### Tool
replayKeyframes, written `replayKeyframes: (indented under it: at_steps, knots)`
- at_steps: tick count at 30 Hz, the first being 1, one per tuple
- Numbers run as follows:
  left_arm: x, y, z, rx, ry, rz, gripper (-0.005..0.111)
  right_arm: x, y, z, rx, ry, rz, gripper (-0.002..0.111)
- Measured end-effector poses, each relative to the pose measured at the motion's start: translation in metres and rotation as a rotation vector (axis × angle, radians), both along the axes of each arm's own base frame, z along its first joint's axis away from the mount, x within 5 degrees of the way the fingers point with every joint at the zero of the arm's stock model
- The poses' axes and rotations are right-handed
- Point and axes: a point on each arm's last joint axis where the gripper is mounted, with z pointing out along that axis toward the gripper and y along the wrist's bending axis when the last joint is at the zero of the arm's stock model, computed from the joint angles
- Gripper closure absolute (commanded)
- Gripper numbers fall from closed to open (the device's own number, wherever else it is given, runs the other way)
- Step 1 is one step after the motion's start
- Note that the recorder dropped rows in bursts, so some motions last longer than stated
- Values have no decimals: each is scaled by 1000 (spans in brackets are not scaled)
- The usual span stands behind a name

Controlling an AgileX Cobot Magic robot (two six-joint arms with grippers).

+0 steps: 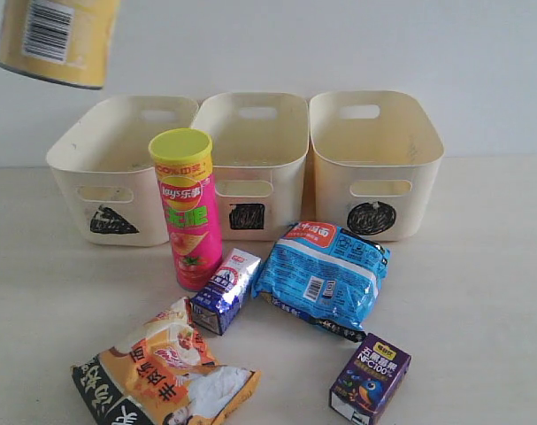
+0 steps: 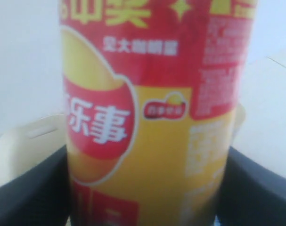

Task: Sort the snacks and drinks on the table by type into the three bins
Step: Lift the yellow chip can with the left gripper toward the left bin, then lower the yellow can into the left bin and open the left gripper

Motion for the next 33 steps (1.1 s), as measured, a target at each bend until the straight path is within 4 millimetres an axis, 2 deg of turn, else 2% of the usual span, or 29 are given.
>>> replayKeyframes:
  at_steps: [6,12,21,27,31,33]
  knots:
    - [27,34,0,-5,-45,143,102,0,0,0,0,0,0,107]
    - [74,53,-16,-99,-90,268,102,0,0,0,0,0,0,107]
    - [156,59,-78,-139,-126,318,102,0,0,0,0,0,0,107]
    - [189,60,-113,-154,-164,315,102,0,0,0,0,0,0,107]
    - [206,65,-140,-145,-129,333,102,0,0,0,0,0,0,107]
    - [212,69,-153,-135,-103,344,98,0,0,0,0,0,0,107]
